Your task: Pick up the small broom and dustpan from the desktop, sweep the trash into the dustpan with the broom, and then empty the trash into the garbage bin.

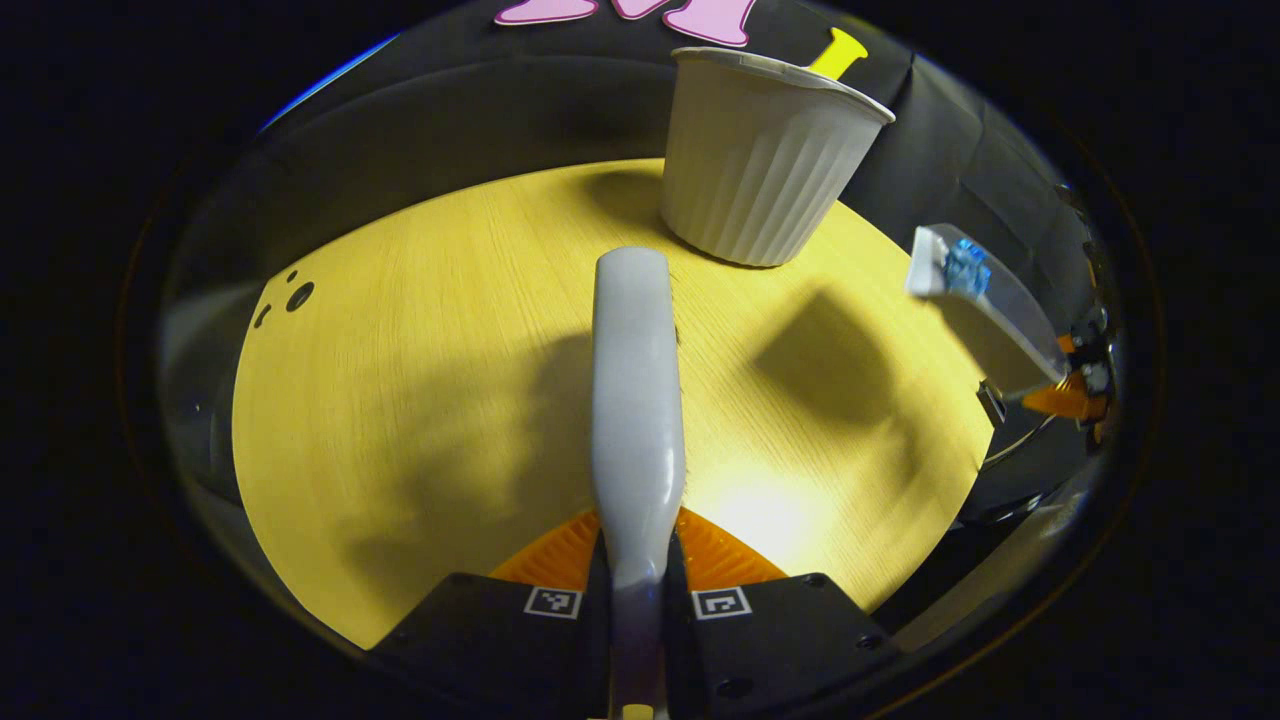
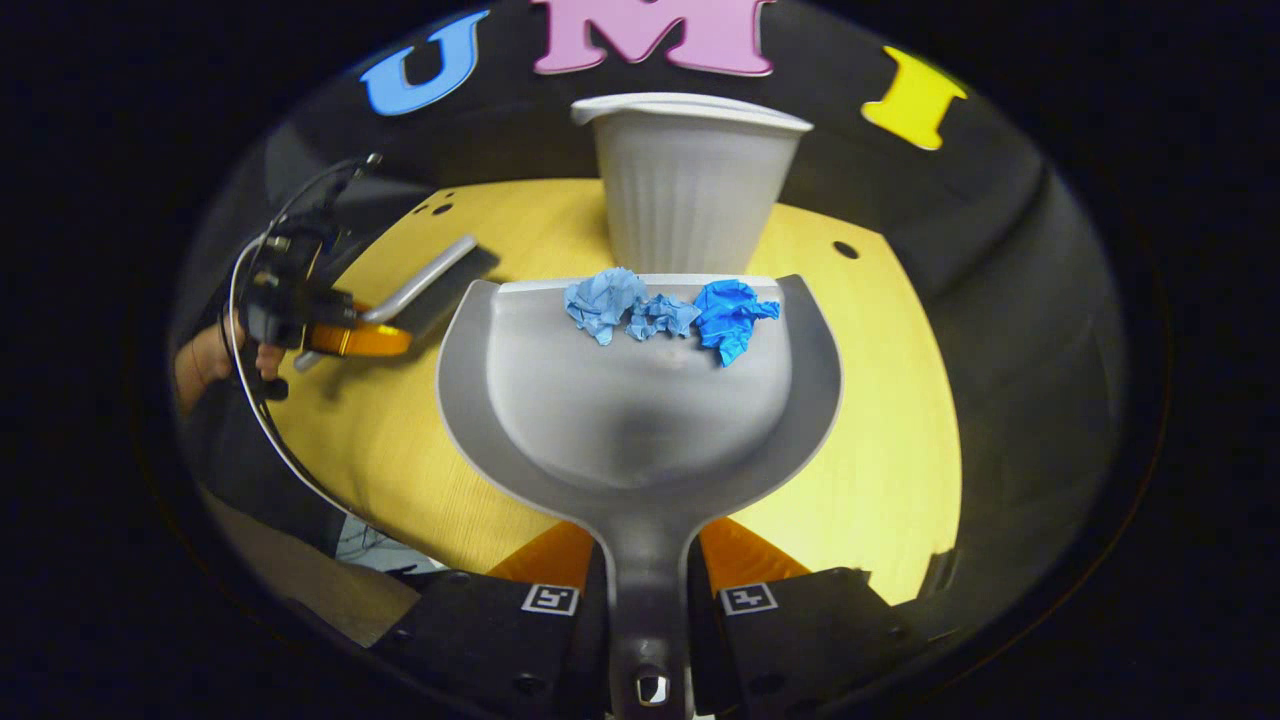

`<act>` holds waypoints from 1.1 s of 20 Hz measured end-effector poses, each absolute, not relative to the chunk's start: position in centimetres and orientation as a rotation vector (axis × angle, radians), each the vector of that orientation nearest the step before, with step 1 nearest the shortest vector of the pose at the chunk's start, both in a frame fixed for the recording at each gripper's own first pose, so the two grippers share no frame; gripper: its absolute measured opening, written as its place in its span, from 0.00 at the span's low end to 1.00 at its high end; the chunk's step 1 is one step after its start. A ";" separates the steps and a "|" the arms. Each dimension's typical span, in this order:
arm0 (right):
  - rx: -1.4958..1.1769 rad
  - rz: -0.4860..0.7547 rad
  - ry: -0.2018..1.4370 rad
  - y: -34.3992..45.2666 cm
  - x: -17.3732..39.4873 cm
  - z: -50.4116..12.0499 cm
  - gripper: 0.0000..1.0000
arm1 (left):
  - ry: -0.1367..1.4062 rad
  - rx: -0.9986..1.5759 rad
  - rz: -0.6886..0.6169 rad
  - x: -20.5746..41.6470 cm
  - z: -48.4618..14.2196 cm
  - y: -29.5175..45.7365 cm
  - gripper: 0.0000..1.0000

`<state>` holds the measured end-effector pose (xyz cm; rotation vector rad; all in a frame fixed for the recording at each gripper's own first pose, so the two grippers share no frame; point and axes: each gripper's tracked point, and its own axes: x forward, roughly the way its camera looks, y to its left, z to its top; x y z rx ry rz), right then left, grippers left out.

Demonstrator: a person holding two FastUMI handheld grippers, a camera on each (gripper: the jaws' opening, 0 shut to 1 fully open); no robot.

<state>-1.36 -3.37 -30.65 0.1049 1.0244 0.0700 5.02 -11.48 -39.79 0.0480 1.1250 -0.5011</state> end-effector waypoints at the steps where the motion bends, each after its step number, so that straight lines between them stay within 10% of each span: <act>1: 0.115 0.033 1.008 -3.8 -0.7 -29.7 0.36 | 1.126 0.043 -0.503 4.9 -39.8 -11.4 0.25; 11: 0.053 -0.186 0.912 -11.8 7.2 -18.8 0.36 | 1.118 0.048 -0.507 5.2 -39.3 -11.3 0.26; 22: -0.346 -0.079 0.988 -15.1 18.3 -13.9 0.36 | 1.127 0.058 -0.499 5.2 -38.9 -11.1 0.26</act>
